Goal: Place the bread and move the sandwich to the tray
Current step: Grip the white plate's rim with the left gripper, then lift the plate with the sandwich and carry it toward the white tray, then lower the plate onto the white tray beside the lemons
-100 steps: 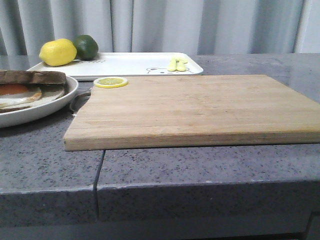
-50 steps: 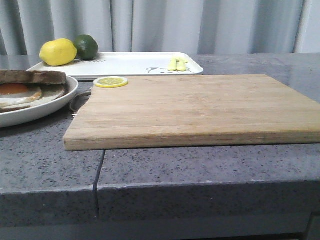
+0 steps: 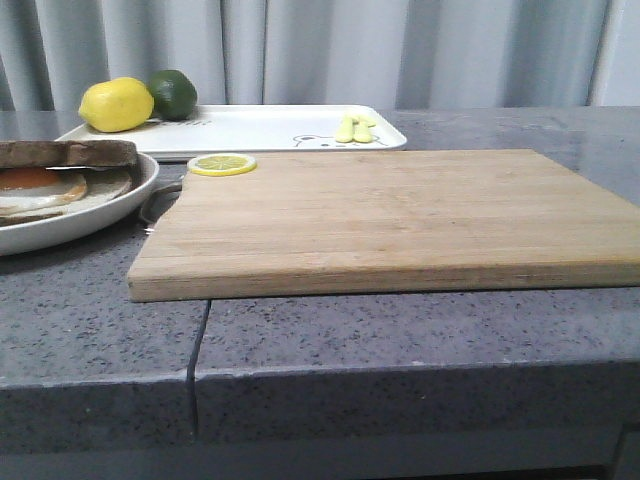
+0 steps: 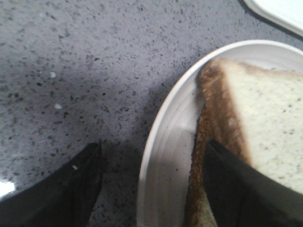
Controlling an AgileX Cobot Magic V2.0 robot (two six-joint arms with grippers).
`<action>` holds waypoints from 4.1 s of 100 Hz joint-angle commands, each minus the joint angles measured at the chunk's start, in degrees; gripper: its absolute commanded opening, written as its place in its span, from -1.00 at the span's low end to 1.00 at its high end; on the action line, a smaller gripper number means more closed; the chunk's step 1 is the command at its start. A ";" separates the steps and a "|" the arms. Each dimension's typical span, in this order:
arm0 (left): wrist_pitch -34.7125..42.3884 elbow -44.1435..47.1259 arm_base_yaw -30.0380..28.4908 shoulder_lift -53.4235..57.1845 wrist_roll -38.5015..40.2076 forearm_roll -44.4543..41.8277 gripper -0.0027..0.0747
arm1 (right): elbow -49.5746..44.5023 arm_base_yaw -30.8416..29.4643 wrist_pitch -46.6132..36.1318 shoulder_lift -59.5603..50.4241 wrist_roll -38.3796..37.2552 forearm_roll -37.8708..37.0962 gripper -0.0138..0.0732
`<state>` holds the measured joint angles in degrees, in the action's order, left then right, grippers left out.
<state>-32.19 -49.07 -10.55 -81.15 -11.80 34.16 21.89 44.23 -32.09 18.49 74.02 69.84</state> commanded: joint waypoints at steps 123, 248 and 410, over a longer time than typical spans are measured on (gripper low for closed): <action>-0.66 -2.62 0.66 2.47 -0.17 9.51 -0.98 | 1.45 -0.26 -0.52 0.32 0.65 -1.65 -0.06; -6.15 -46.58 10.32 -23.13 0.09 21.27 -0.98 | 1.45 -0.26 -0.77 0.32 0.65 -1.65 -0.06; -5.00 -60.42 13.32 -41.19 2.19 16.91 -0.98 | 1.45 -0.26 -0.82 0.32 0.65 -0.79 -0.06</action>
<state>-39.27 -107.26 2.30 -126.39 -10.59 47.89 21.89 44.23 -32.00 18.49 74.02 71.10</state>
